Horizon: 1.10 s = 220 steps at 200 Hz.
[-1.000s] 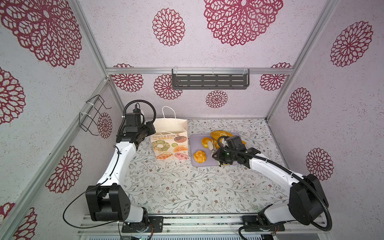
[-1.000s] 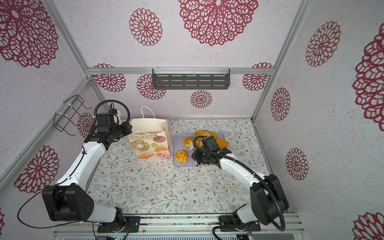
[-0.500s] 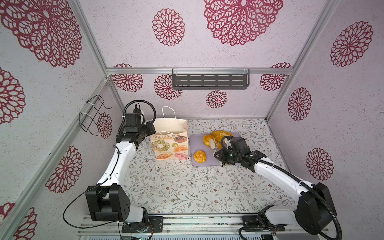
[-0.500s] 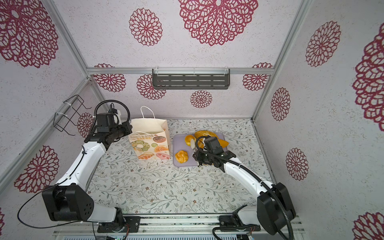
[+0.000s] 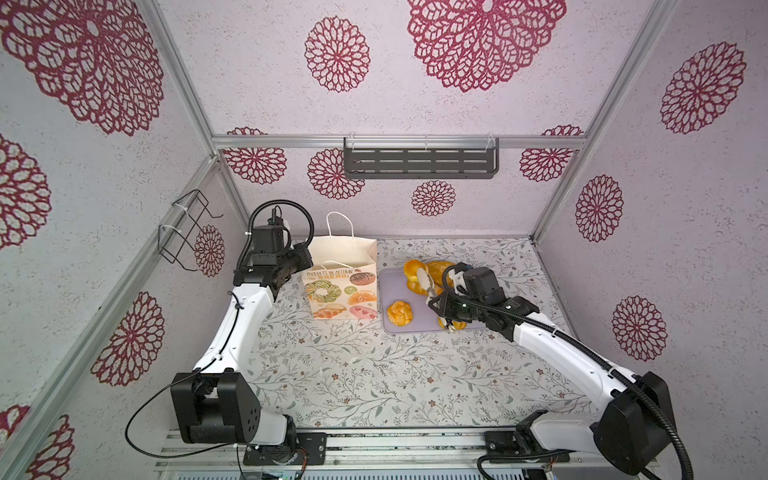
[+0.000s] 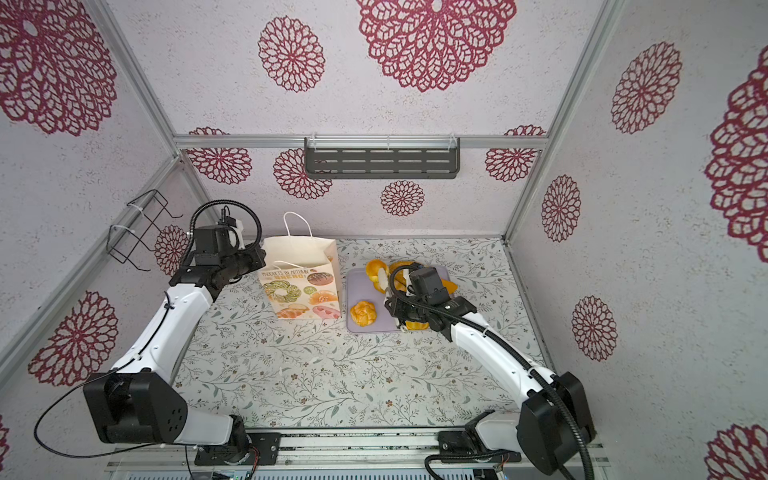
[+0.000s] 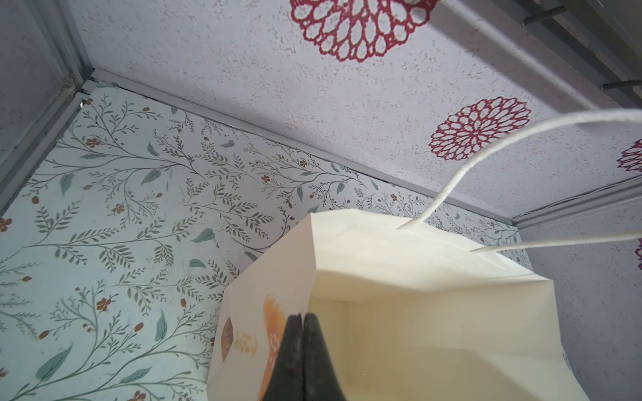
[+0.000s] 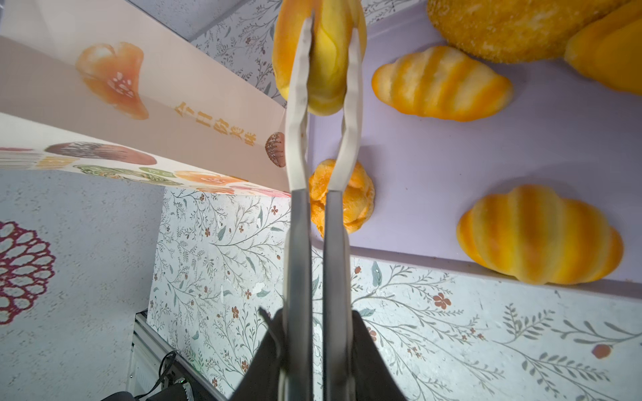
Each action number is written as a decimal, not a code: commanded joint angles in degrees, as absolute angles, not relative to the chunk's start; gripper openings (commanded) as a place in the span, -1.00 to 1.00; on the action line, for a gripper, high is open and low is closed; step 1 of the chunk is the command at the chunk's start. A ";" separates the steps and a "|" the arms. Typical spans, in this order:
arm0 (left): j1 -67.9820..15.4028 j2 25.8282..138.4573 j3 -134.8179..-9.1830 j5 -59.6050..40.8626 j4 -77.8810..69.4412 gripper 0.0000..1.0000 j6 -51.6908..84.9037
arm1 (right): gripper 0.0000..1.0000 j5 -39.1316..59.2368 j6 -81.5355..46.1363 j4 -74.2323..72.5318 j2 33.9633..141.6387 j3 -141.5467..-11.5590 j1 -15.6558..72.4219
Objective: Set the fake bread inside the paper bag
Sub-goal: 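Lift the yellow tart with the tongs in the right gripper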
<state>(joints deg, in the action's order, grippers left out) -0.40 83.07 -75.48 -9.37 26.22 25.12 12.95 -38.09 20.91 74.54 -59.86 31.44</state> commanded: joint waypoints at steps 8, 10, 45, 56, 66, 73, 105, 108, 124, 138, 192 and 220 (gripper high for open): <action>-0.70 81.57 -75.45 -8.86 25.50 -1.00 24.52 | -0.56 11.31 -33.33 21.81 73.30 -65.21 31.60; -0.70 81.52 -75.47 -8.85 25.56 -1.00 24.50 | -0.57 11.26 -33.16 21.91 73.30 -65.50 31.56; -0.75 81.12 -75.32 -8.23 25.58 -1.00 24.08 | -0.57 10.20 -30.18 23.36 74.30 -69.91 31.46; -0.70 81.14 -75.32 -8.26 25.63 -1.00 24.08 | -0.58 10.11 -29.66 23.67 74.89 -71.01 31.46; -0.75 81.20 -75.32 -8.33 25.66 -1.00 24.12 | -0.59 10.15 -29.41 23.82 75.36 -71.69 31.46; -0.71 81.16 -75.41 -8.51 25.66 -1.00 24.15 | -0.59 10.14 -29.35 23.91 75.72 -72.19 31.46; -0.70 80.93 -75.41 -8.79 25.58 -1.00 24.18 | -0.63 11.00 -29.99 23.12 76.30 -72.56 31.46; -0.70 80.94 -75.41 -8.78 25.58 -1.00 24.23 | -0.63 11.15 -30.08 22.92 76.29 -72.55 31.46; -0.70 80.94 -75.41 -8.84 25.58 -1.00 24.24 | -0.64 11.42 -30.57 22.44 76.05 -72.52 31.47; -0.70 80.95 -75.41 -8.97 25.58 -1.00 24.35 | -0.64 11.77 -30.54 21.84 75.58 -72.50 31.46; -0.69 81.21 -75.41 -9.18 25.52 -1.00 24.43 | -0.70 10.81 -29.46 18.77 72.83 -71.79 31.52; -0.70 81.07 -75.23 -8.70 25.49 -1.00 24.30 | -0.70 11.29 -28.47 18.65 72.52 -72.99 31.46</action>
<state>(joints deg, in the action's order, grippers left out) -0.40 82.87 -75.48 -8.51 26.28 25.08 11.18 -30.81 23.40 75.44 -70.54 31.44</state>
